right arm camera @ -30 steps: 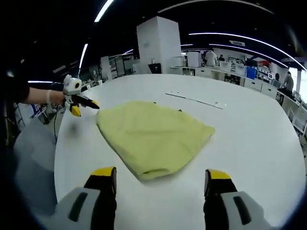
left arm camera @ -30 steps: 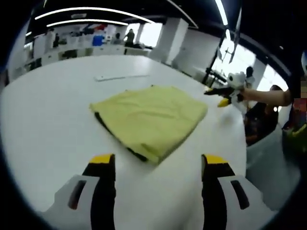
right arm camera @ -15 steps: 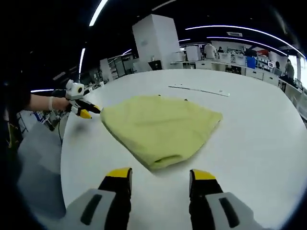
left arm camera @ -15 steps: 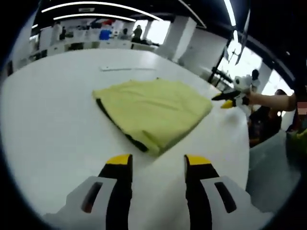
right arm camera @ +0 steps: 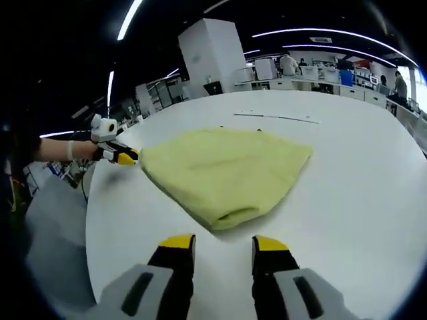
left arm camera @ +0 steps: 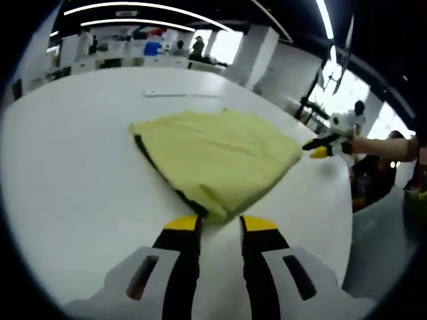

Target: Fold the garment on the visible template until the final outline fits inside the template.

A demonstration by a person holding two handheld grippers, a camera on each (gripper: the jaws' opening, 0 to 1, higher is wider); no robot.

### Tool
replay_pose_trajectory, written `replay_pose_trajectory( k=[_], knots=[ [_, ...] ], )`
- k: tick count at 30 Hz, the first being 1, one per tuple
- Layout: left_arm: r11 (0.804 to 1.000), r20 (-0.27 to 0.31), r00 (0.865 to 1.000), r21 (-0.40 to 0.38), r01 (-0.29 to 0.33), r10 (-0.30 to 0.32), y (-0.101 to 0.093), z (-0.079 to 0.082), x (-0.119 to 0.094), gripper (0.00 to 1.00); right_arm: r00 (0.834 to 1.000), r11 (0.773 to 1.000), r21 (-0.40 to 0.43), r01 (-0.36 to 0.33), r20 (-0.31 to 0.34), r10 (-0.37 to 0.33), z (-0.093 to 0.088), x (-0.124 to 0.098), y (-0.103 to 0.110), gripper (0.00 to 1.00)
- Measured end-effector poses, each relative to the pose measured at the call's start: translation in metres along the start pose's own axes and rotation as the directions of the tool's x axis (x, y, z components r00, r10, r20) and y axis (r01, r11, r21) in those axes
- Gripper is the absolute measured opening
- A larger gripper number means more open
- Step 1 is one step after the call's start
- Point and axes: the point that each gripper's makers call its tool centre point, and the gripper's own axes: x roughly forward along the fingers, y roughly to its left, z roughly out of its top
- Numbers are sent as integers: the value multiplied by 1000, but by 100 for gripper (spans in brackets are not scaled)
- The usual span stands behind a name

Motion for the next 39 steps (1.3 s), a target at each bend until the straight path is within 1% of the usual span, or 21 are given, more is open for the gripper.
replay_pose_trajectory(
  k=[5,9,11,16,20,25,28,33,36,39],
  knots=[
    [1000,4,1000,-10,0,0,-1,0,2,17,1000,1000,25,-9,9,9,0,6,5,20],
    [1000,14,1000,-23,-3,4,-3,1,4,15,1000,999,50,-10,24,9,1,10,2,14],
    [999,19,1000,-34,-4,5,-1,2,5,15,999,997,70,-12,37,9,3,11,2,14],
    [999,26,1000,-53,-8,10,-1,3,5,13,999,996,90,-11,50,6,6,15,1,7],
    [998,28,1000,-59,-11,12,0,3,6,12,999,996,90,-11,44,7,5,17,0,0],
    [998,28,1000,-65,-13,14,1,3,8,10,999,996,92,-9,43,5,5,17,4,0],
    [998,26,1000,-66,-13,14,1,2,8,7,999,996,90,-8,43,4,6,16,4,0],
    [997,29,999,-79,-18,21,4,2,9,6,999,995,97,-12,44,8,7,16,3,0],
    [996,28,999,-89,-19,21,3,1,9,1,999,996,94,-12,43,8,7,15,4,0],
    [995,27,999,-103,-19,22,3,1,8,0,999,996,90,-8,46,4,7,14,3,0]
  ],
)
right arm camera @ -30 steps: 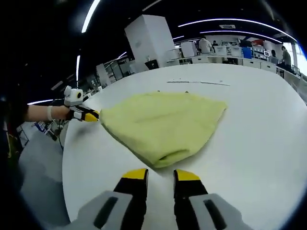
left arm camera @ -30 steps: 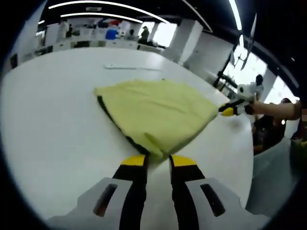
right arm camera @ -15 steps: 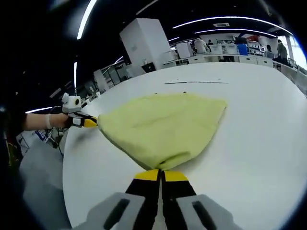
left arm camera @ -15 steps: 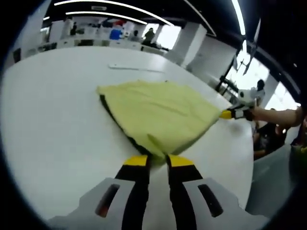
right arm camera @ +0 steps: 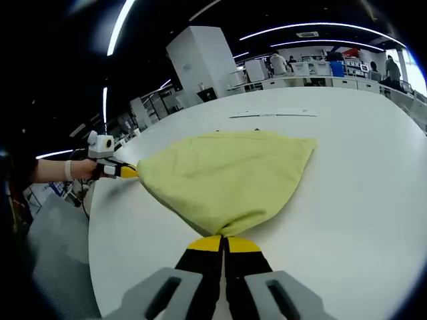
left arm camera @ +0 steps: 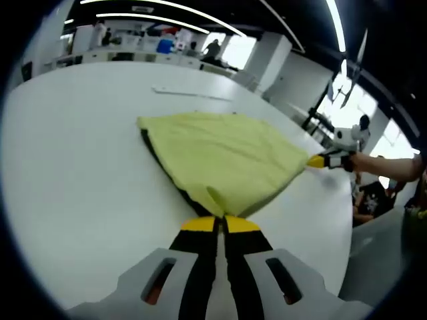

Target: Fold the garment on the visible template until the final outline fits inside the template.

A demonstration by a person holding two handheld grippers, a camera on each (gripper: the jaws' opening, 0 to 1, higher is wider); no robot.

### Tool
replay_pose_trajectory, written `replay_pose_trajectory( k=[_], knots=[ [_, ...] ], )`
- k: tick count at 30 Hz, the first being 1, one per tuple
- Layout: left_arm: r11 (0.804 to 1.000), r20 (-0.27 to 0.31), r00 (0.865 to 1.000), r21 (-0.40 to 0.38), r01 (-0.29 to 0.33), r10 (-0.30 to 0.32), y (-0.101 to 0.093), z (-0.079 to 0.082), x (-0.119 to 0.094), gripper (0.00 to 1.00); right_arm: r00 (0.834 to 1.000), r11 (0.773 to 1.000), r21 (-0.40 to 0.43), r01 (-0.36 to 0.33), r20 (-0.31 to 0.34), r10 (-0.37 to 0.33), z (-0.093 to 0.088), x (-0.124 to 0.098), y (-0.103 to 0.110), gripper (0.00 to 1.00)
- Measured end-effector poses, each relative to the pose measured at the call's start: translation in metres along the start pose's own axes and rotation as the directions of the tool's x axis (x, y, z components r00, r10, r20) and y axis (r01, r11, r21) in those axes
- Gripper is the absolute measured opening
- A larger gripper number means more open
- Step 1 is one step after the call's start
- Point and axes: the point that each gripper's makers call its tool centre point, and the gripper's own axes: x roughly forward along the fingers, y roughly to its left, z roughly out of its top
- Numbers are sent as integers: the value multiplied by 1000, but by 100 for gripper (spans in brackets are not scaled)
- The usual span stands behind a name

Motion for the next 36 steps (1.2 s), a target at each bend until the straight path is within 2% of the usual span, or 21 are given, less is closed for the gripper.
replay_pose_trajectory(
  k=[8,13,16,18,26,28,31,36],
  knots=[
    [1000,-13,1000,28,1,-1,7,0,-10,0,1000,1000,-13,25,6,-25,5,-10,-12,0],
    [997,-30,999,69,16,-14,7,1,-15,0,999,999,-16,45,13,-44,10,-21,-23,0],
    [992,-63,998,121,30,-23,6,-2,-16,0,998,998,-22,54,13,-54,12,-27,-29,0],
    [992,-62,998,121,39,-32,5,-2,-17,0,999,998,-24,53,13,-53,14,-29,-31,0],
    [984,-102,994,166,62,-45,4,-8,-20,0,998,997,-53,59,7,-59,16,-32,-31,0],
    [987,-103,994,148,60,-45,4,-9,-22,0,998,997,-42,58,10,-58,16,-33,-32,0],
    [985,-110,993,162,58,-40,4,-11,-22,0,998,997,-57,56,-6,-57,12,-32,-32,0],
    [986,-109,993,155,53,-37,3,-13,-24,0,998,998,-39,56,-18,-57,7,-32,-30,0]
  ],
)
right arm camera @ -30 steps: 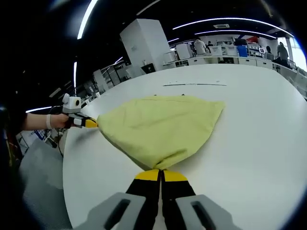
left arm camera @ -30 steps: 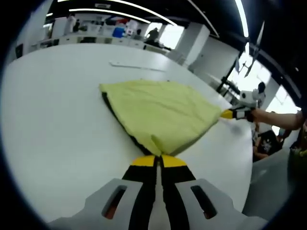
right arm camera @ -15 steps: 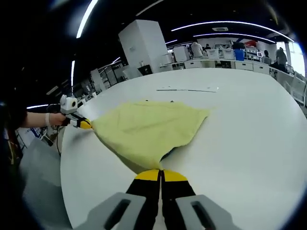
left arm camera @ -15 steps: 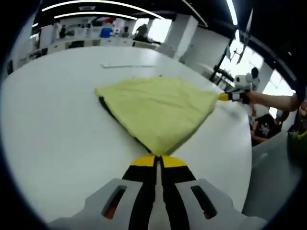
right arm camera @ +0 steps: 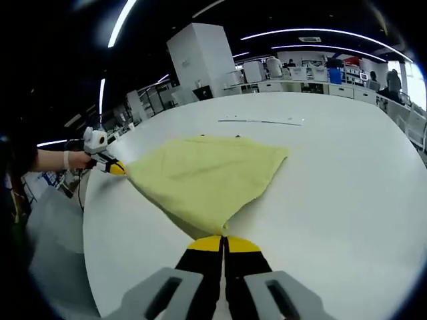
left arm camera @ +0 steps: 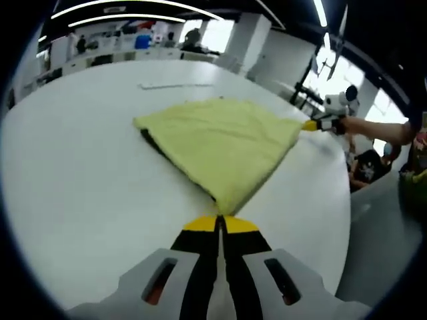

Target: Fold the garment on the visible template until the final outline fits inside the template.

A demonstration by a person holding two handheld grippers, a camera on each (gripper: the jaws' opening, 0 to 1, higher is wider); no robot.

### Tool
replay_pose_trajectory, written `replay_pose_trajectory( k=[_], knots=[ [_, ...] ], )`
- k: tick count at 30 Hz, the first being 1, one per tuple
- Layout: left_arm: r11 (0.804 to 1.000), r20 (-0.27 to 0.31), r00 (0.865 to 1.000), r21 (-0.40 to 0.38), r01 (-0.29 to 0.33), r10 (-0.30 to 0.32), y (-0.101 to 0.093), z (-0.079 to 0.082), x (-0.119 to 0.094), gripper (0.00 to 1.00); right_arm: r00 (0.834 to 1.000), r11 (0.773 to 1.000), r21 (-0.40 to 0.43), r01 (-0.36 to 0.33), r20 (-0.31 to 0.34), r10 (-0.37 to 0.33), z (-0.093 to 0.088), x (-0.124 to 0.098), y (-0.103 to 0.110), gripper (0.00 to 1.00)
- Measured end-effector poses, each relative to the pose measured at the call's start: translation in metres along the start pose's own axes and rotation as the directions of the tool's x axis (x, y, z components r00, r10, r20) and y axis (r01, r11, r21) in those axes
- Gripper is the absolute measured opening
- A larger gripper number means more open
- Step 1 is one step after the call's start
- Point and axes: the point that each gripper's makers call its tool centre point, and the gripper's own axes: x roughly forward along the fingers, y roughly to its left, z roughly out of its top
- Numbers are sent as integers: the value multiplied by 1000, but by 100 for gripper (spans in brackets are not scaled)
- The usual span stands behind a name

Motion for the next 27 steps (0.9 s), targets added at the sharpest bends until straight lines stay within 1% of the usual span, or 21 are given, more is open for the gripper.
replay_pose_trajectory(
  k=[5,9,11,12,18,23,27],
  knots=[
    [1000,-7,1000,1,4,-4,0,-1,1,0,1000,1000,2,-5,-18,5,-7,1,1,0],
    [1000,-10,1000,-1,4,-4,2,-3,0,0,1000,1000,8,-9,-20,9,-12,0,3,0],
    [1000,-20,1000,11,-5,5,4,-4,0,0,1000,1000,13,-14,-24,14,-14,-1,4,0],
    [1000,-16,1000,1,-4,4,3,-4,0,0,1000,1000,17,-14,-27,15,-15,-1,3,0],
    [1000,-22,1000,-2,4,-4,1,-8,-3,0,999,999,23,-24,-34,24,-23,-6,12,0],
    [1000,-22,1000,-17,5,-5,-1,-14,-8,0,998,999,31,-32,-43,33,-33,-11,20,0],
    [1000,-21,1000,-19,7,-7,-9,-17,-10,0,999,998,48,-34,-37,35,-38,-16,27,0]
  ],
)
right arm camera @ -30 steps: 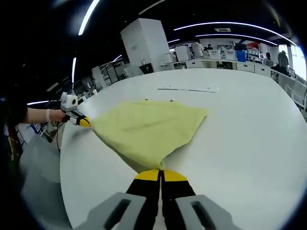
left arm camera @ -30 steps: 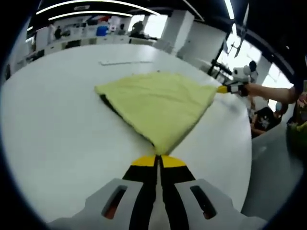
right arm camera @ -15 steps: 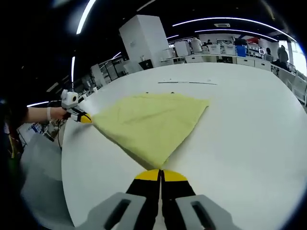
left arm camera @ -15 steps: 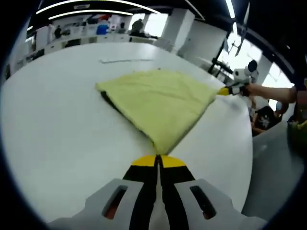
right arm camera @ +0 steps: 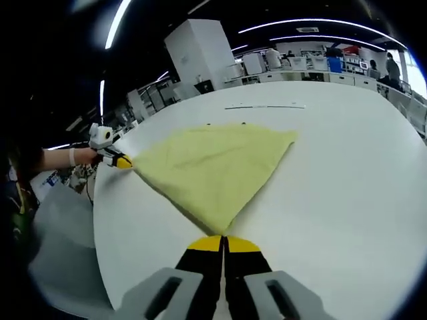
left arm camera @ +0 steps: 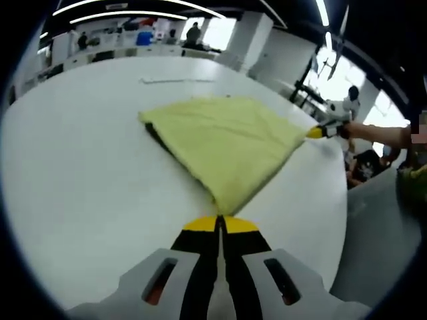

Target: Fold the garment on the visible template until the final outline fits inside the template.

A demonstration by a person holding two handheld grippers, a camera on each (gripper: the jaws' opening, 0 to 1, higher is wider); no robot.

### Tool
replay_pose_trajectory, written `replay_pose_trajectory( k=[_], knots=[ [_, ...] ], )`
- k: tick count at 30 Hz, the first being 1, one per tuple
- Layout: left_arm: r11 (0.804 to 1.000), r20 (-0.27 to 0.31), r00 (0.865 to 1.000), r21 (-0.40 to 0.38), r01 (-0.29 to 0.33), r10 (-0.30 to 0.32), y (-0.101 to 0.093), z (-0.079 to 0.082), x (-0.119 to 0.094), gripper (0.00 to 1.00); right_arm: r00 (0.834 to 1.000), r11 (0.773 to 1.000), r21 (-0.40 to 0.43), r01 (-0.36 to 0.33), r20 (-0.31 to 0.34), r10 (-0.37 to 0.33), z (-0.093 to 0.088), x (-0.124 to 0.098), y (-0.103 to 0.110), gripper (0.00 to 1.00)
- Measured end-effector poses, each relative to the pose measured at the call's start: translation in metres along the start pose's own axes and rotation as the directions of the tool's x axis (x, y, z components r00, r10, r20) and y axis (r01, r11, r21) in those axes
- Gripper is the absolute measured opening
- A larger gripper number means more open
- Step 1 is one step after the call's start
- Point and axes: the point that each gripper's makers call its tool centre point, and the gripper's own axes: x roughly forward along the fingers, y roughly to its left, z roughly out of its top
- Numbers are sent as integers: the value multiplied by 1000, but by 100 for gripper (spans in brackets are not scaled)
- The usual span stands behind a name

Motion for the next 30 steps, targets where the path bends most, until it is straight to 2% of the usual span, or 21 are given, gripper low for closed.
replay_pose_trajectory(
  k=[8,16,30],
  knots=[
    [1000,-22,1000,-5,19,-19,-18,-19,-12,0,1000,1000,27,-3,-1,3,-21,-14,14,0],
    [999,-23,999,-28,26,-26,-30,-30,-19,0,1000,999,49,-7,-3,7,-34,-22,26,0],
    [998,-12,1000,-63,12,-13,-29,-33,-21,0,1000,998,66,-6,-1,6,-36,-23,24,0]
  ],
)
